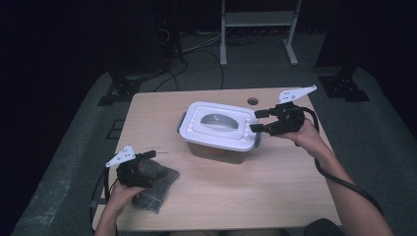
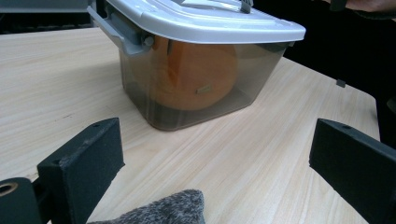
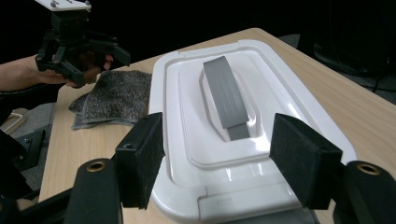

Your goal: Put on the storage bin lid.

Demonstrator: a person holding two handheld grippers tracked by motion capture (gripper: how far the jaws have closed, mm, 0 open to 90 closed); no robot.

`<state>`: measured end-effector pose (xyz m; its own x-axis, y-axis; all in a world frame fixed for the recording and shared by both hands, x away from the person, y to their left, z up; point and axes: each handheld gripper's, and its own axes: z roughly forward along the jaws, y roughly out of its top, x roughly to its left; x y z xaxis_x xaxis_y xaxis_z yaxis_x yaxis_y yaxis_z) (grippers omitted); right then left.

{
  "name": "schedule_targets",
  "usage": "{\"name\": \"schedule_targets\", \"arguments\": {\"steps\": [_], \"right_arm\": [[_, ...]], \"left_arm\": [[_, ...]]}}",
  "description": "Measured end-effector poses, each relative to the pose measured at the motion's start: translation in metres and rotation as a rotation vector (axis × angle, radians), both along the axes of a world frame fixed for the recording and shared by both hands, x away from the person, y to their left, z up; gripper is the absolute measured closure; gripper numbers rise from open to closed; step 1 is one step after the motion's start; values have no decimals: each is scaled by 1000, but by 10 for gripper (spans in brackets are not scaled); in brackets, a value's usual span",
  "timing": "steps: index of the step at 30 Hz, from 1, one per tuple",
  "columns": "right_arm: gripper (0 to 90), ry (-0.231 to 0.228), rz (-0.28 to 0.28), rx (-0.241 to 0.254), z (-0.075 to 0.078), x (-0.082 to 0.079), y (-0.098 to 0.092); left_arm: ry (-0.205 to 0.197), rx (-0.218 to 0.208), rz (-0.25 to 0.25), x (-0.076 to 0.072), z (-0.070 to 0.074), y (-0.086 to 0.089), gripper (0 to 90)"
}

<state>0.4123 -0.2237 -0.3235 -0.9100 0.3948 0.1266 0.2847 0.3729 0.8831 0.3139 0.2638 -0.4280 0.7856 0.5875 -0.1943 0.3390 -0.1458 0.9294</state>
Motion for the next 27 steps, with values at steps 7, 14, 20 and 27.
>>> {"name": "schedule_targets", "arguments": {"steps": [7,14,20,27], "right_arm": [[322,12,-11,-9,-7,-7,-11],[315,24,-22,-11,-12,-11,-18],[309,27,-35,-7,-13,-15,-24],[303,35,-40,-7,-21,-21,-32]], "left_arm": [[5,-2,-1,0,0,-1,24],[4,-6,2,0,0,0,24],[4,-6,1,0,0,0,24],[7,-5,0,0,-1,0,24]]}}
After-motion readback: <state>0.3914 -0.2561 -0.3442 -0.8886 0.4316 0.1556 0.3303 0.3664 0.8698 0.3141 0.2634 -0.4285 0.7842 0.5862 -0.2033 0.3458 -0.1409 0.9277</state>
